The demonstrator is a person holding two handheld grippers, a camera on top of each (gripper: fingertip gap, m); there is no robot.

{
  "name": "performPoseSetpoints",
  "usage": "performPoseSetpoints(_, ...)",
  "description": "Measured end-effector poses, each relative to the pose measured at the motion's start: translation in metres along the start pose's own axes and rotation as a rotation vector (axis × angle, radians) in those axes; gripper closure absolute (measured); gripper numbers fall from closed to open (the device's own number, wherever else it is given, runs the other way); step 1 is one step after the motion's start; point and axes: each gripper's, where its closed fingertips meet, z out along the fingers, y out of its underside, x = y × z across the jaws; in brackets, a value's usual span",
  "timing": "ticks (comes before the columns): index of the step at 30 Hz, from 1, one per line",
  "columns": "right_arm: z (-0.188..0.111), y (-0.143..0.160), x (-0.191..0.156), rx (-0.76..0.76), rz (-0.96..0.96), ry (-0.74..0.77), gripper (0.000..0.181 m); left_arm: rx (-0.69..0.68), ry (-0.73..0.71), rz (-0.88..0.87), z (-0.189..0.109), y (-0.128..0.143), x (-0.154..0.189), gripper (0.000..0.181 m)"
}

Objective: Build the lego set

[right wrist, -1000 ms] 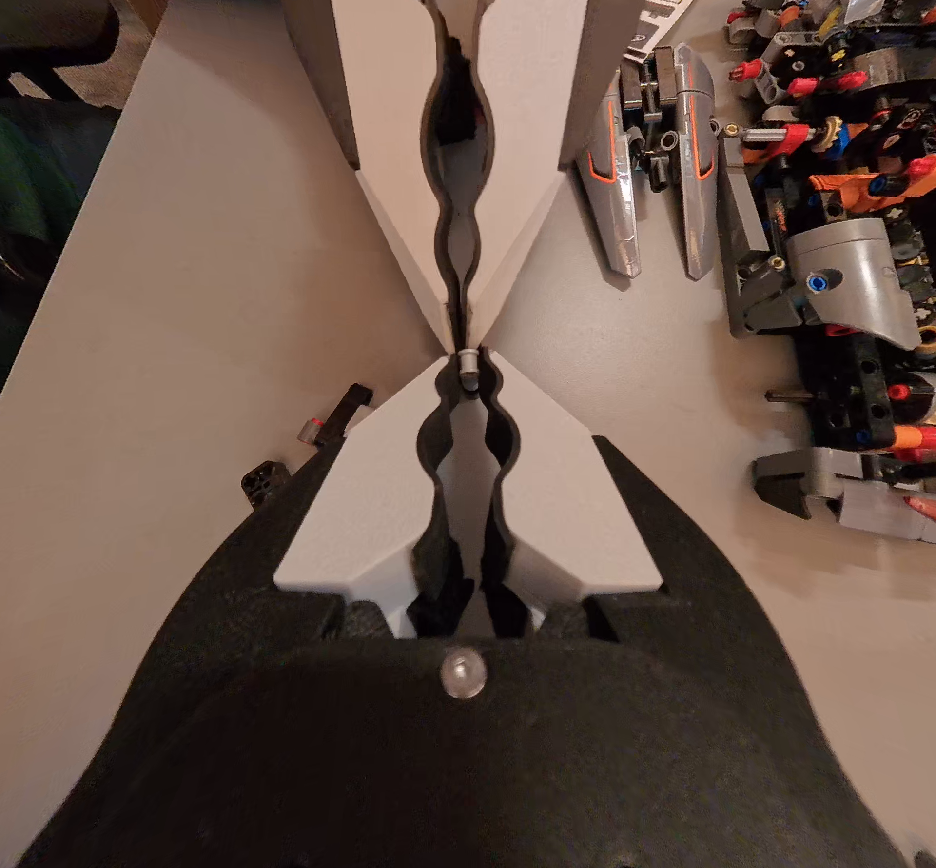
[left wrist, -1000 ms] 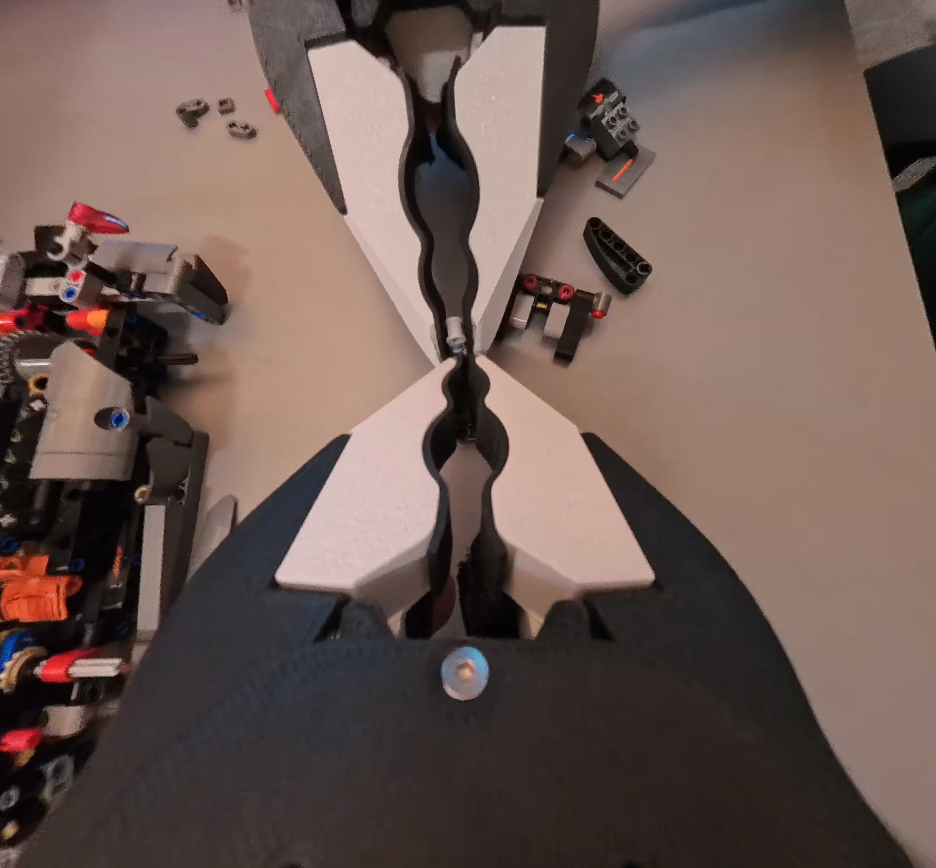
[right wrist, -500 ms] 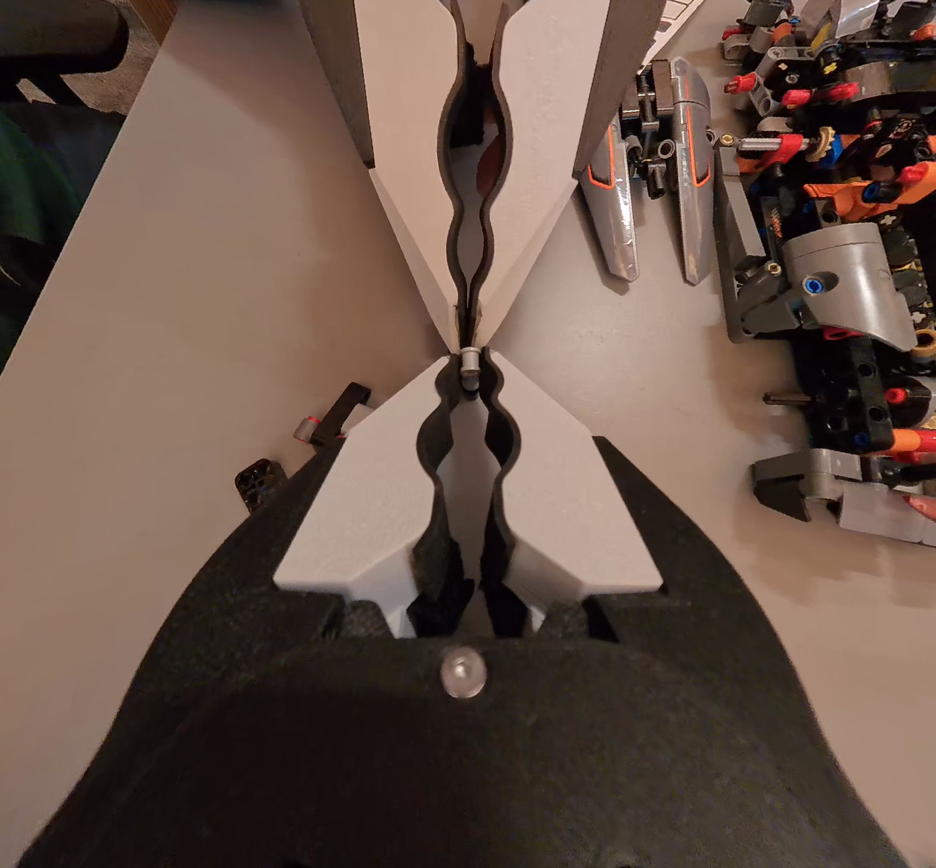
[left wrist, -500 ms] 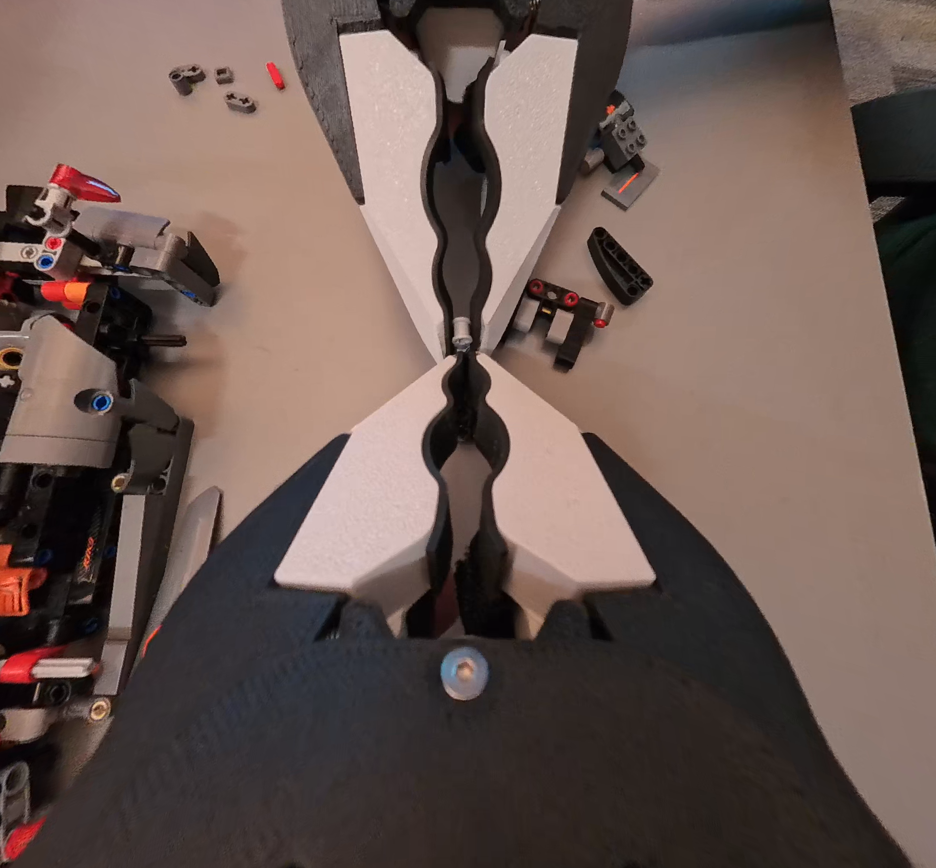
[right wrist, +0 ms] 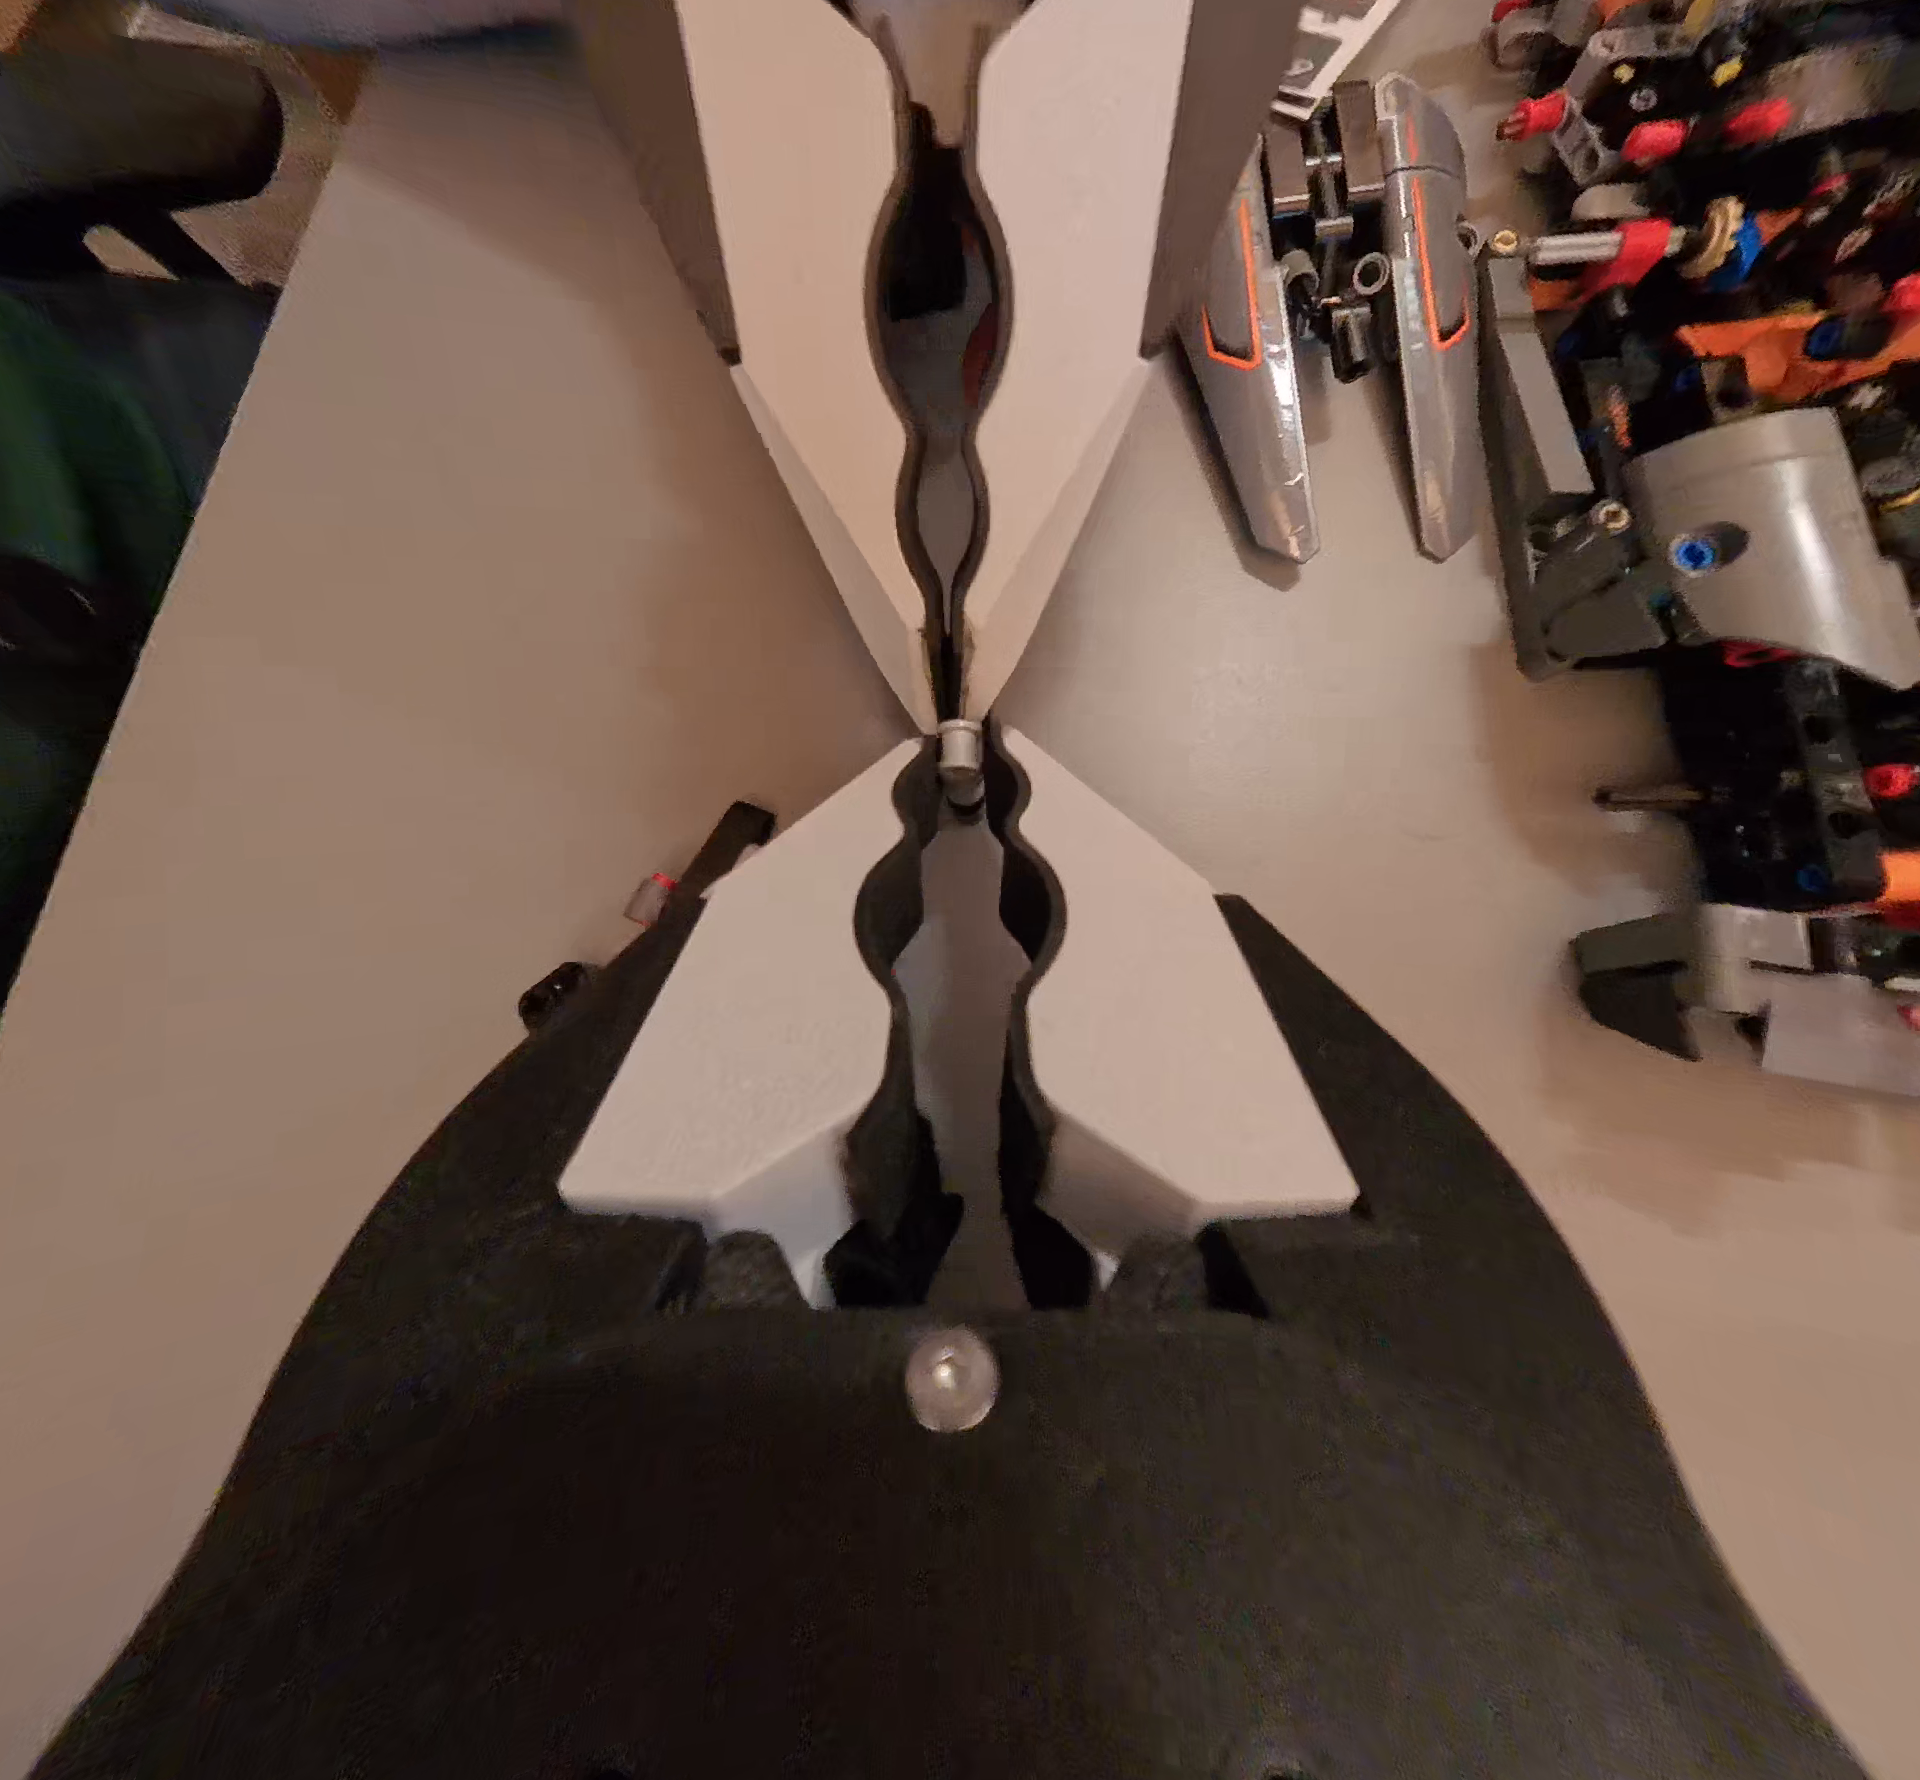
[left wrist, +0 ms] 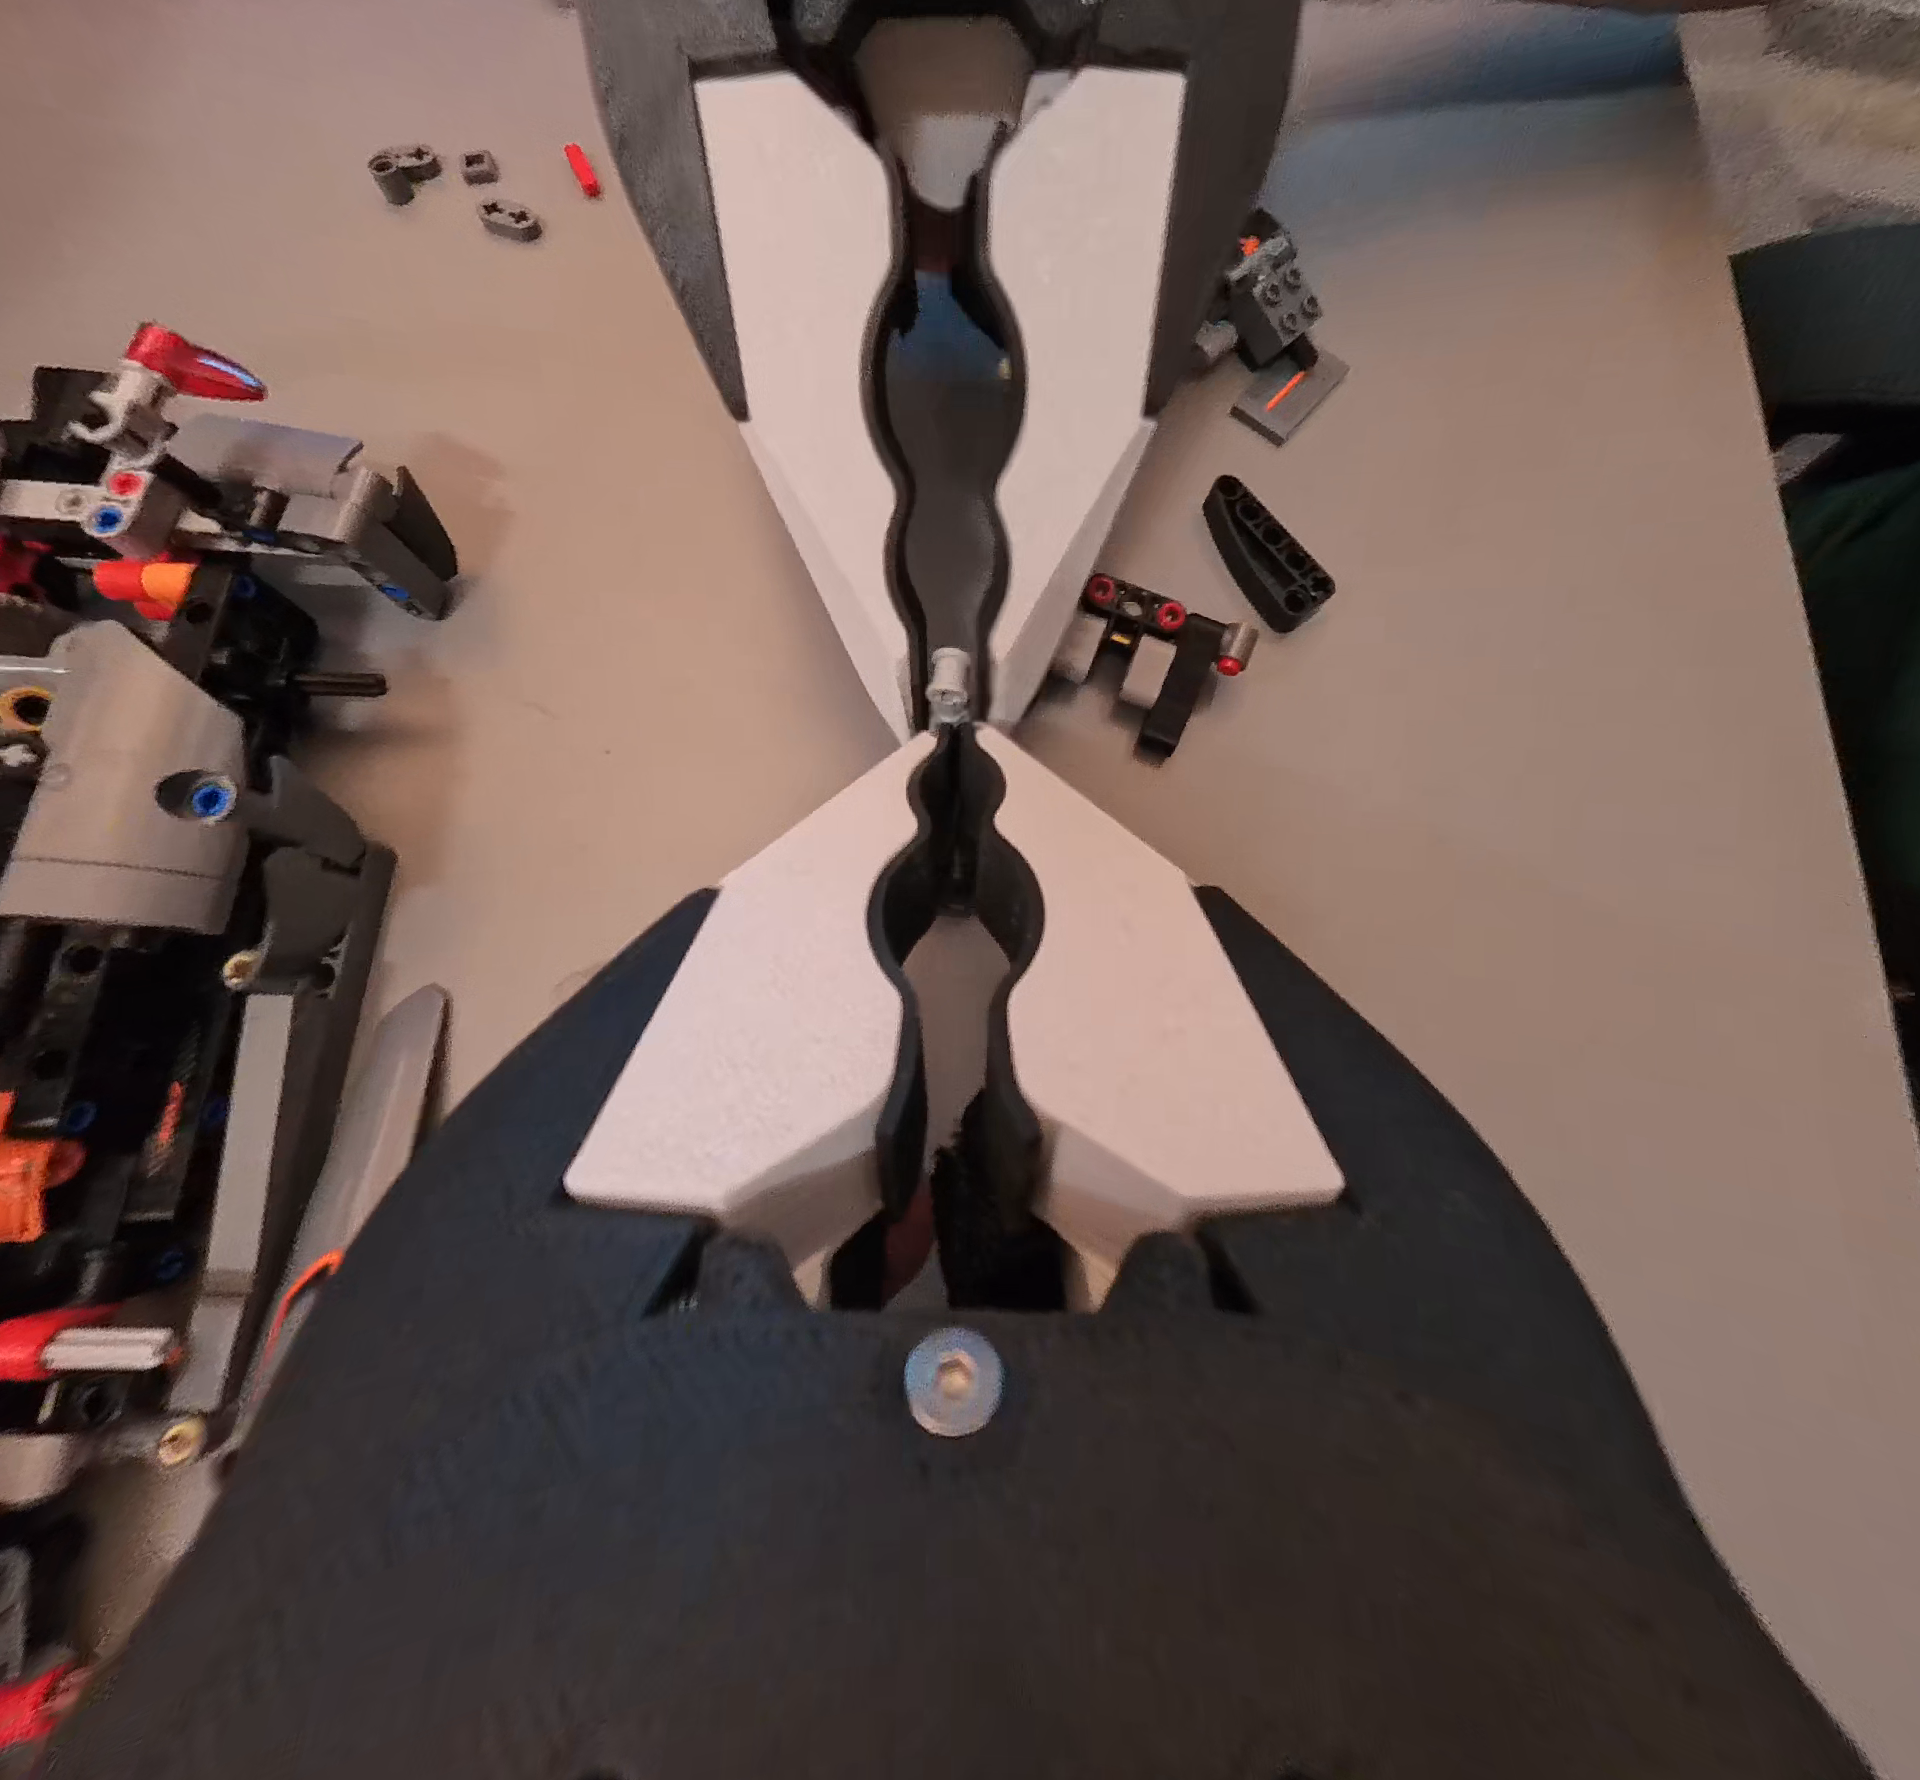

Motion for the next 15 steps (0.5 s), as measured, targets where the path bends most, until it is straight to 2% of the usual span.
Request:
performPoseSetpoints(3,0.002,0.0,0.0,-0.047,-0.04,0.042,0.163,0.018,0.002,-0.011,-0.009,0.0,-0.002,0.181)
performPoseSetpoints(6,0.001,0.005,0.003,-0.108,-0.056,0.074,0.164,0.046,-0.006,-0.003,-0.016,-0.002,-0.004,0.181)
performPoseSetpoints(12,-0.003,-0.001,0.009,-0.179,-0.034,0.097,0.156,0.012,-0.024,0.013,-0.016,0.006,-0.008,0.181)
performPoseSetpoints(15,-0.001,0.007,0.009,-0.255,-0.058,0.092,0.155,-0.009,-0.041,0.009,-0.02,0.012,-0.012,0.181)
